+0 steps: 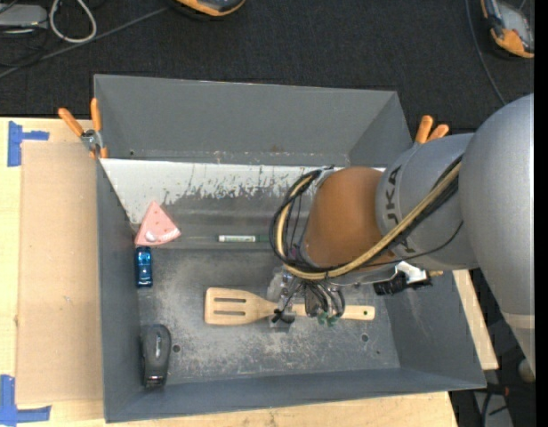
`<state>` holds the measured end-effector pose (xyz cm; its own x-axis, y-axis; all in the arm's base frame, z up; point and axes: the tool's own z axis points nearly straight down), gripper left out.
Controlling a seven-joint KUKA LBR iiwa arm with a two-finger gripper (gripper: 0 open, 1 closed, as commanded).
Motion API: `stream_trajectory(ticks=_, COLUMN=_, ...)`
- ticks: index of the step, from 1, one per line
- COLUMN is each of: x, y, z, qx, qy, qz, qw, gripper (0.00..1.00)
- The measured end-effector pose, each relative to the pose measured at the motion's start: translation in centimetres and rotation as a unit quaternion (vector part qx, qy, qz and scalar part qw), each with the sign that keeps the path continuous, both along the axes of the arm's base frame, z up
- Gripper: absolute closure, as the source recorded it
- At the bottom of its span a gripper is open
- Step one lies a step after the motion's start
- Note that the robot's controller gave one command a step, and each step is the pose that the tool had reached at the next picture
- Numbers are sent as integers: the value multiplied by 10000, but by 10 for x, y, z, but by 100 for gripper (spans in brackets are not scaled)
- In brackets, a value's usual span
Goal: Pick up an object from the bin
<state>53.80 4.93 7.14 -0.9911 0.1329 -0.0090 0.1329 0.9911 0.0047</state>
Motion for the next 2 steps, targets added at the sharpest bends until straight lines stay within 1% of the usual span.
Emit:
stream_trajectory(ticks=1, x=0, y=0, z=0, qx=1, qy=0, qz=-2, qw=10000, gripper=100)
stream_trajectory(ticks=2, x=-12, y=-1, z=45, qx=-2, qy=17, qz=116, qw=9999, gripper=100)
